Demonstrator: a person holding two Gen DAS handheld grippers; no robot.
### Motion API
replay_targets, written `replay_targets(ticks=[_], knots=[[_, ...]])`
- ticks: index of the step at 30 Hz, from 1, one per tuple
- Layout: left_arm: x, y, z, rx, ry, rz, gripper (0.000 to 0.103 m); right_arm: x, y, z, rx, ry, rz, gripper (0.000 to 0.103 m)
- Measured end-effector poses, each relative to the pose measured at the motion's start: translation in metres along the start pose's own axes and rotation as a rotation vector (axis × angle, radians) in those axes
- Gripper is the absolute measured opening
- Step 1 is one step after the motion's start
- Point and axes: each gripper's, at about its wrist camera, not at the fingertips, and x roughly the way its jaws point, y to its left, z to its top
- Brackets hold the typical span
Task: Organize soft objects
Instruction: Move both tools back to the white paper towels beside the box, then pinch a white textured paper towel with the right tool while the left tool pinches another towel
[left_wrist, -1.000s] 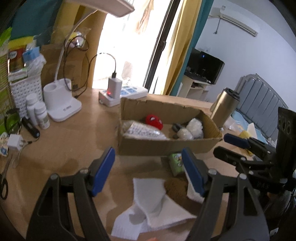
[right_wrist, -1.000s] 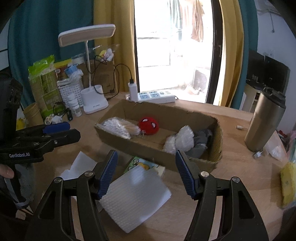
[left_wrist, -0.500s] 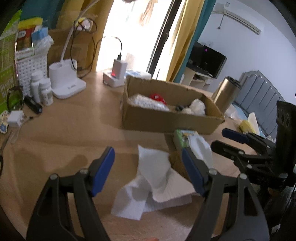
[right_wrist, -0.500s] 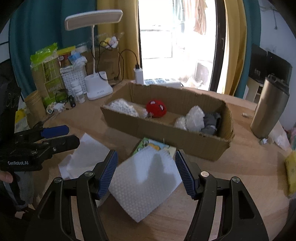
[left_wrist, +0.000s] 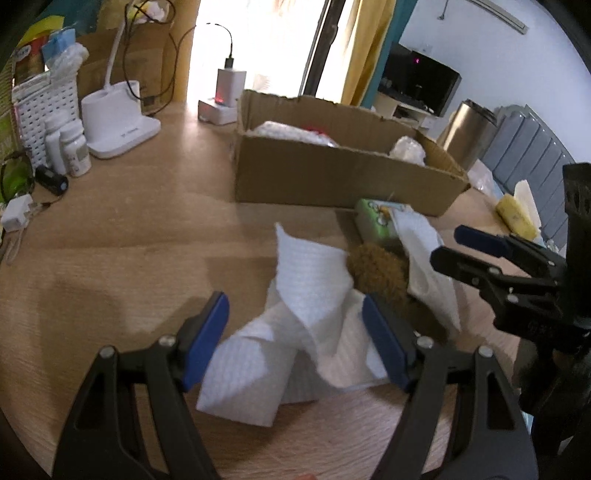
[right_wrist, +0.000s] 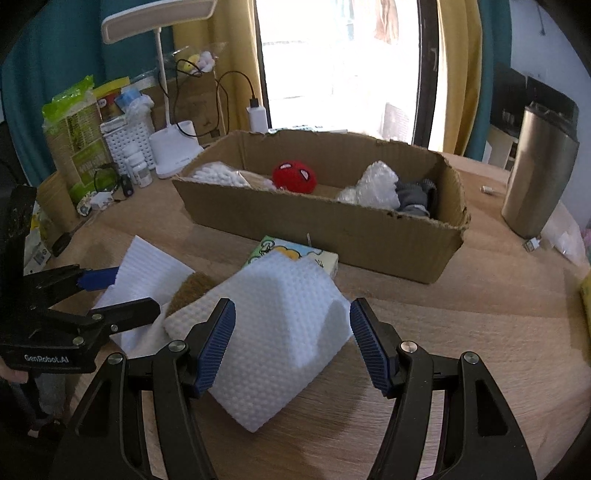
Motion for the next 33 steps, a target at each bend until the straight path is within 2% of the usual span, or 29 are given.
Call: replay_targets(ticks=[6, 17, 22, 26, 27, 30, 33], knots=[[0.009, -0.006, -0.004, 0.043, 0.039, 0.025, 0.077, 0.008, 0.002, -0.003, -0.008, 0.023, 0.009, 0.068], [0.013, -0.02, -0.008, 0.138, 0.046, 0.081, 0.074, 0.014, -0.006, -0.008, 0.03, 0.043, 0.043, 0.068], [0.014, -0.026, -0.01, 0.177, 0.047, 0.093, 0.053, 0.015, -0.008, -0.008, 0.043, 0.052, 0.075, 0.063], [0.013, -0.032, -0.013, 0.207, 0.042, 0.079, 0.035, 0.012, -0.004, -0.01, 0.031, 0.047, 0.104, 0.043], [0.013, -0.033, -0.013, 0.209, 0.042, 0.075, 0.027, 0.011, -0.002, -0.01, 0.025, 0.044, 0.11, 0.037], [0.01, -0.037, -0.015, 0.212, 0.047, 0.045, 0.025, 0.009, 0.001, -0.011, 0.011, 0.033, 0.119, 0.023], [0.005, -0.042, -0.019, 0.228, 0.033, 0.037, 0.024, 0.006, 0.001, -0.011, 0.009, 0.02, 0.115, 0.015]])
